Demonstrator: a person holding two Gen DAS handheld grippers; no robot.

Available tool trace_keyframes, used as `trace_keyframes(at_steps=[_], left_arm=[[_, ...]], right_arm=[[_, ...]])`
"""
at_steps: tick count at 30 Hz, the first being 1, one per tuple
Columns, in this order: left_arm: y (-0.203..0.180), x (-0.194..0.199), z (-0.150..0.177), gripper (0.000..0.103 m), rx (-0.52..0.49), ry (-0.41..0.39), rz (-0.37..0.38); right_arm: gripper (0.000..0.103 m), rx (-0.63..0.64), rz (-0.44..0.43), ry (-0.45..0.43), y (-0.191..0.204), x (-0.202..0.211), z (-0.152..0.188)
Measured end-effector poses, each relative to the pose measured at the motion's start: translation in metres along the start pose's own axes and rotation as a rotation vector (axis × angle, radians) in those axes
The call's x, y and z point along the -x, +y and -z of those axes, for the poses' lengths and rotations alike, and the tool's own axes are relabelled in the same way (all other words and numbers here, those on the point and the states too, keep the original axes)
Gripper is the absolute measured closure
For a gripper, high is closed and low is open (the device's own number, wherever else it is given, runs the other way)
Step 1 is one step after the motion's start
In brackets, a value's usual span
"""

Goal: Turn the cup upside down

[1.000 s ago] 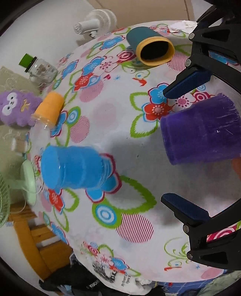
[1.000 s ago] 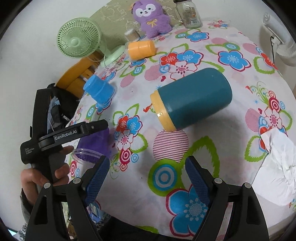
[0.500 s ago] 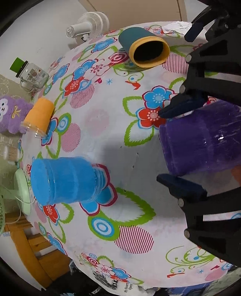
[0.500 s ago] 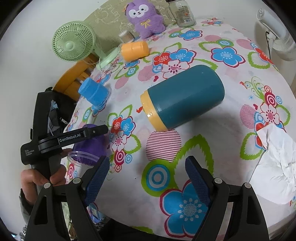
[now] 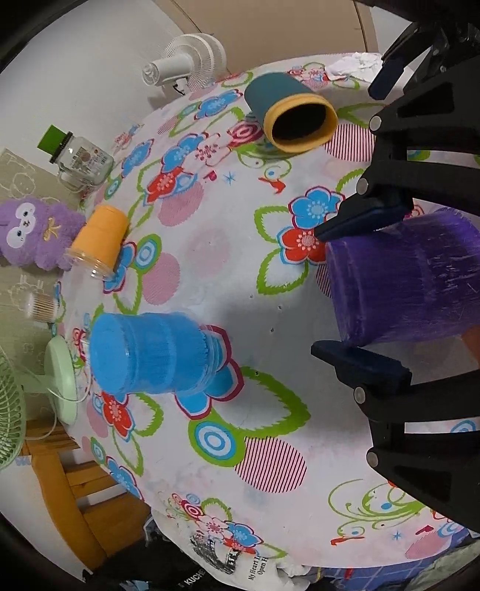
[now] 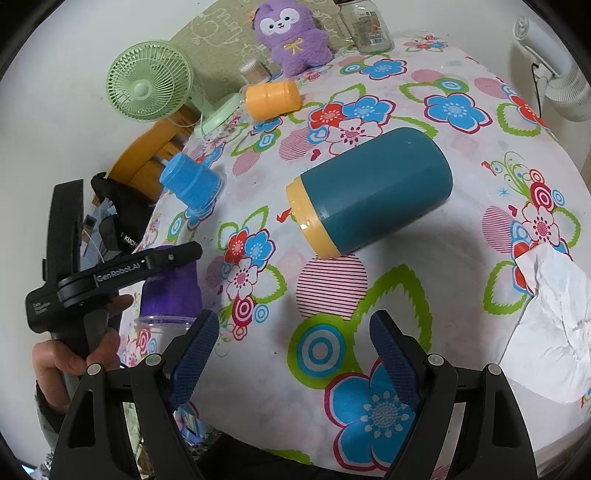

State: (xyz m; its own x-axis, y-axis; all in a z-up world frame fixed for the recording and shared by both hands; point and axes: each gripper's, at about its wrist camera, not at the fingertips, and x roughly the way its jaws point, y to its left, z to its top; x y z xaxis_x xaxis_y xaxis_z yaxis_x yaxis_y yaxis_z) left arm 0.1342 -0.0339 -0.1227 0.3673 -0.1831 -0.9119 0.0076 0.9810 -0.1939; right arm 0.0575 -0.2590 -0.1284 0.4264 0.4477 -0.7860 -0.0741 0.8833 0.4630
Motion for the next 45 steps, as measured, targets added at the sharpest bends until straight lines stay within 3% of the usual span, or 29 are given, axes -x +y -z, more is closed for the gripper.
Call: trace_keyframes(at_steps=[19,33,45], left_arm=[[-0.009,0.044,0.006,0.047,-0.032,-0.099,0.025],[-0.012,0.092,0.009,0.047,-0.051,-0.211,0.034],[-0.012,0.122,0.016,0.047,-0.065,-0.353,-0.005]], right_arm=[[0.017,0.026,-0.008,0.014,0.011,-0.002,0.005],[0.017,0.054,-0.012,0.039,0.023,-0.012,0.006],[0.017,0.094,-0.015,0.032,0.038,-0.019,0.004]])
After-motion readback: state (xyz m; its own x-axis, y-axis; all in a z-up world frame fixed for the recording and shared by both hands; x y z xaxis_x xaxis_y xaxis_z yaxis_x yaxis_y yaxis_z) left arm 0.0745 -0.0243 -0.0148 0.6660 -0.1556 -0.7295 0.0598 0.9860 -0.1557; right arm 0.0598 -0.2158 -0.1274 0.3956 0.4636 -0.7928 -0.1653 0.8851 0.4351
